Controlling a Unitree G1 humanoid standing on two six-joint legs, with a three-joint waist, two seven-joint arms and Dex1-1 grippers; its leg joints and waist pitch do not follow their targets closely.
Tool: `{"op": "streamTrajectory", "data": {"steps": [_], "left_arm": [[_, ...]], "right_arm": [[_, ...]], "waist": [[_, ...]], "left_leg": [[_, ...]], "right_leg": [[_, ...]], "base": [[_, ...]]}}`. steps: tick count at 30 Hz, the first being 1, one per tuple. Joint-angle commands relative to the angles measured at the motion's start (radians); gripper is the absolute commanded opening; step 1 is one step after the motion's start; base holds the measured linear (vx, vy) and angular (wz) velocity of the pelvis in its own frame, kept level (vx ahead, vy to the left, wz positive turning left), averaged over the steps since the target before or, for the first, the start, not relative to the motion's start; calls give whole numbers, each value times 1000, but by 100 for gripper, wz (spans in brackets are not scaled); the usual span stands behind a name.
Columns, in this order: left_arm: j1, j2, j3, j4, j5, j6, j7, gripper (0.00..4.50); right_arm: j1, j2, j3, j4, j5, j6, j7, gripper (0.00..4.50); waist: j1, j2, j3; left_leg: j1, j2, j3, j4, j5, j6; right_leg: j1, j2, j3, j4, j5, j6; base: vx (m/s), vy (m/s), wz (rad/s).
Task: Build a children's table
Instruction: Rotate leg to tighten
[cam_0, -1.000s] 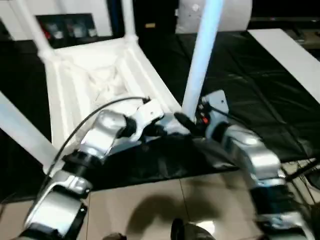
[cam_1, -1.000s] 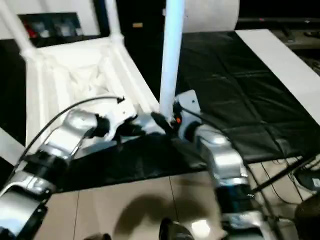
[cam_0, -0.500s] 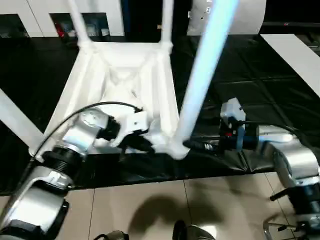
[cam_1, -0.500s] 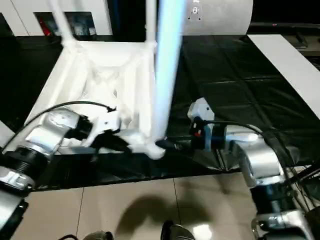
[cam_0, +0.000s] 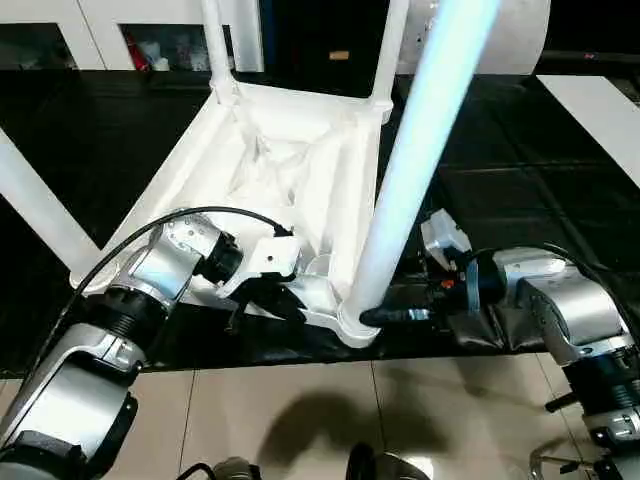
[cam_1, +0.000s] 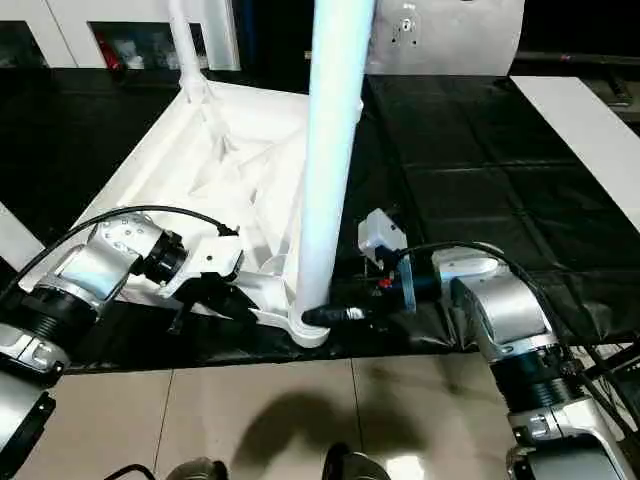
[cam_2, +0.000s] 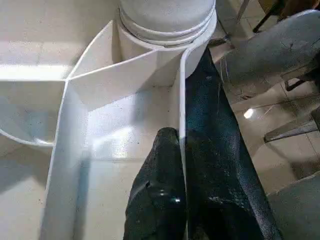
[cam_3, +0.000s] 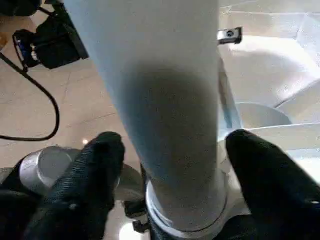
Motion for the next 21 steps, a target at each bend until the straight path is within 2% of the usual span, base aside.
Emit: {"op": "streamTrajectory", "data": {"steps": [1,2,5,6,12,15,17,21], "left_arm": [[-19,-5,-22,-5,5,-19,-29,0],[-19,-4,-22,-3,5,-21,-28,0],[-21,-4,-22,2,4,-28,-26,0],[-23,-5,-21,11,4,-37,-26,0],[-24,-8,-19,25,8,-50,-22,0],[-22,-10,-16,24,6,-45,-17,0],[-19,-11,-14,23,5,-38,-11,0],[-17,-15,-9,26,8,-14,12,0]], "right_arm": [[-1,-13,8,2,3,4,19,328],[-1,-13,11,4,1,1,21,305],[-3,-12,19,12,-4,-7,27,301],[-6,-11,23,18,-3,-8,30,271],[-14,-6,32,35,-6,-10,33,219],[-16,2,33,36,-3,2,31,204],[-13,9,33,28,3,15,28,198],[-3,25,28,3,25,54,6,196]], "waist": [[-6,-12,-85],[-6,-12,-85],[-6,-9,-85],[-7,-11,-84],[-5,-11,-84],[-6,-14,-83],[-5,-10,-83],[-6,-11,-80]], "left_leg": [[3,26,0,-62,-66,128],[4,26,0,-62,-66,129],[5,27,0,-62,-67,129],[4,27,0,-62,-68,128],[3,25,1,-62,-69,127],[4,26,1,-62,-69,128],[3,26,0,-62,-68,128],[3,25,1,-63,-76,123]], "right_leg": [[87,-62,71,-51,-371,-108],[86,-62,71,-51,-371,-108],[85,-61,71,-52,-368,-109],[85,-61,71,-52,-369,-108],[86,-61,70,-54,-383,-99],[85,-61,69,-54,-383,-100],[85,-61,70,-54,-383,-100],[85,-59,68,-57,-396,-93]], "base": [[0,0,0],[0,0,0],[0,0,0],[0,0,0],[0,0,0],[0,0,0],[0,0,0],[0,0,0]]}}
